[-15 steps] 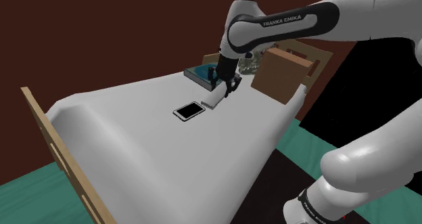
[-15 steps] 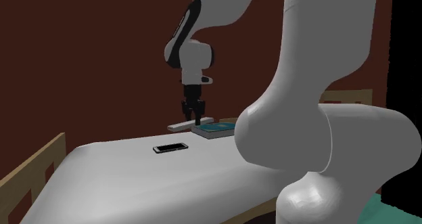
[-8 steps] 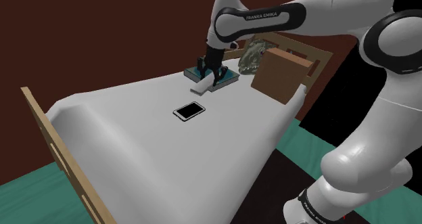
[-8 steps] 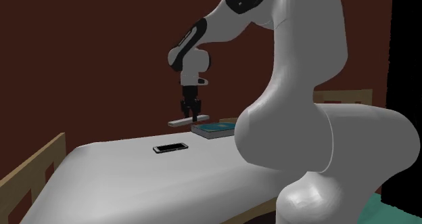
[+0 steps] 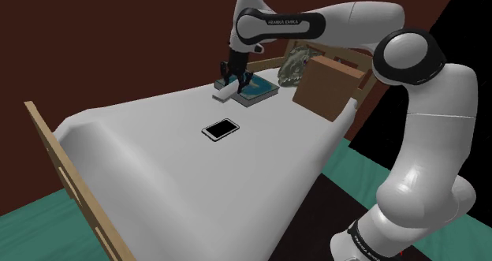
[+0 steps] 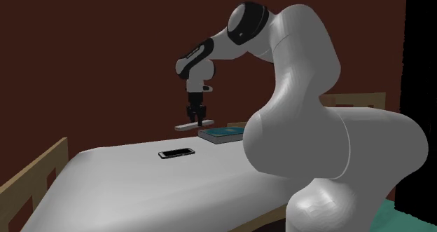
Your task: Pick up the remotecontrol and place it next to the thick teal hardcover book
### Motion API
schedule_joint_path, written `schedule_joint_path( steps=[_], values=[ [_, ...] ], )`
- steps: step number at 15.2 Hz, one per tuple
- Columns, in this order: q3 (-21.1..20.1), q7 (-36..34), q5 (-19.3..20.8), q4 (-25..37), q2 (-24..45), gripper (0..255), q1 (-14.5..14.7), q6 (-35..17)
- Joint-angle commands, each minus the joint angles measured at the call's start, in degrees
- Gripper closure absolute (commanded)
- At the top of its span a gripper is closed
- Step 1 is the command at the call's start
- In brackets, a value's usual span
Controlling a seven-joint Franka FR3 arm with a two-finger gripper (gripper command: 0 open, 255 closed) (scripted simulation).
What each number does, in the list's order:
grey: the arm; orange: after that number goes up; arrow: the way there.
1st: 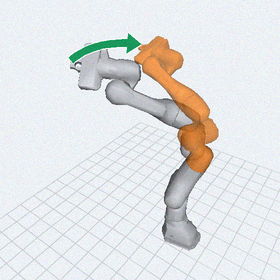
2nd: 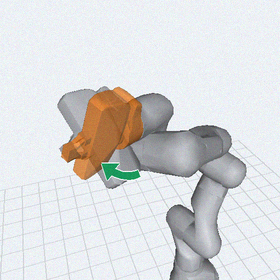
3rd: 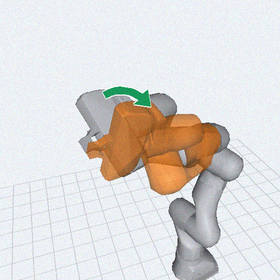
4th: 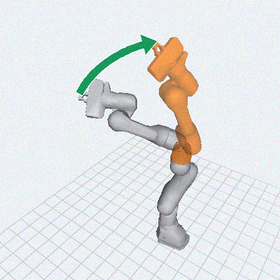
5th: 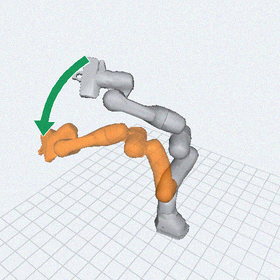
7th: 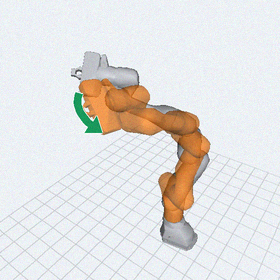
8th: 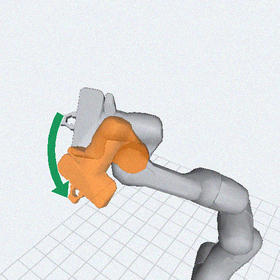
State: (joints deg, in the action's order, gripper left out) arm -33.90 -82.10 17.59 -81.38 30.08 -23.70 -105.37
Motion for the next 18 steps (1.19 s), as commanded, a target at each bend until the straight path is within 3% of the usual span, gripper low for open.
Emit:
schedule_joint_path(
  steps=[1,18],
  values=[
    [0.2,-0.1,0.3,-0.6,0.5,255,0.0,-1.1],
    [1.6,-1.8,2.7,-6.9,4.1,255,0.1,-10.4]
  ],
)
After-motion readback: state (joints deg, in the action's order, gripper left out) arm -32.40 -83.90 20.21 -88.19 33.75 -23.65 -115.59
